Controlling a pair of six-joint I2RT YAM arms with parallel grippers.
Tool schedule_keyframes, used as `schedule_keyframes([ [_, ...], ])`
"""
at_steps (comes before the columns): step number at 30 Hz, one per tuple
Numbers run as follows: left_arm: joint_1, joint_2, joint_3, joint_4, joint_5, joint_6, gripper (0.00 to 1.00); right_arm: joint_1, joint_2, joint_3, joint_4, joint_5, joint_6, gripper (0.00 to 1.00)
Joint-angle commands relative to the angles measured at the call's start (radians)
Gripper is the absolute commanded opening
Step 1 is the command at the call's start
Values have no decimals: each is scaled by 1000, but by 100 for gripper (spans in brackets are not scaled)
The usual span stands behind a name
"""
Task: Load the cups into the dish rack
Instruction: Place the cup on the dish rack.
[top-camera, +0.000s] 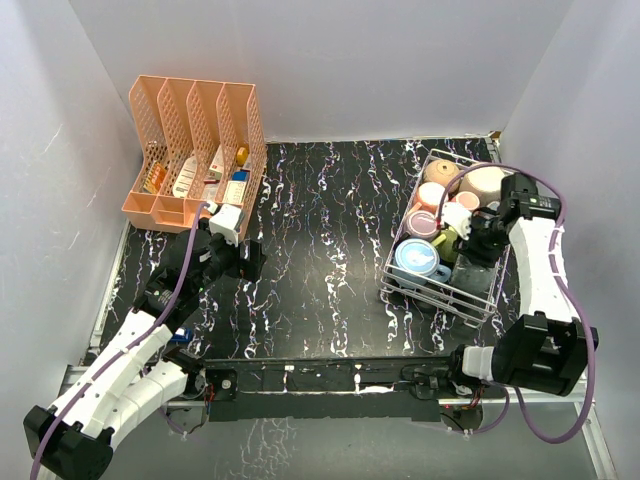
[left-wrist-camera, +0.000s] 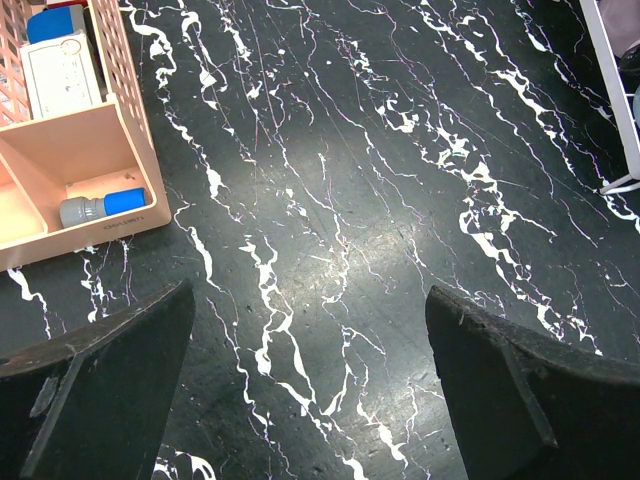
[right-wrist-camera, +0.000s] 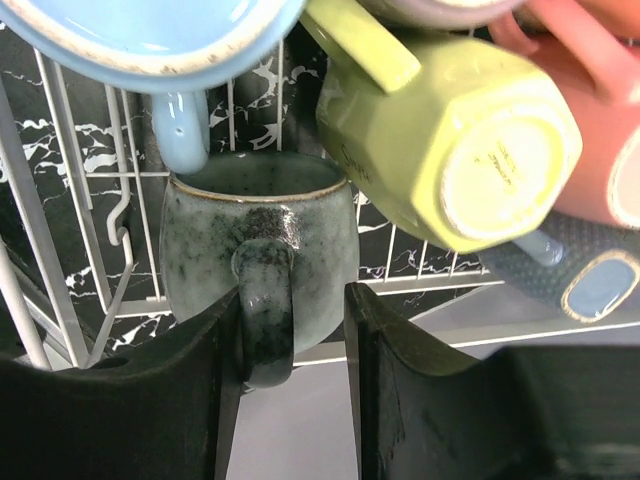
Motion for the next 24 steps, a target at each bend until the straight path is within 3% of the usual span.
schedule_keyframes([
  [1, 3, -7, -7, 20, 3, 12, 97, -128, -21, 17, 12, -109, -59, 44],
  [7, 3, -7, -7, 20, 6, 12, 97, -327, 4, 19, -31, -225, -130, 45],
  [11, 3, -9, -8, 22, 9, 12, 97, -395, 16, 5, -42, -275, -143, 47],
  [24, 3, -29, -17, 49, 112, 15, 97, -431, 23, -27, -76, -449, -95, 47],
])
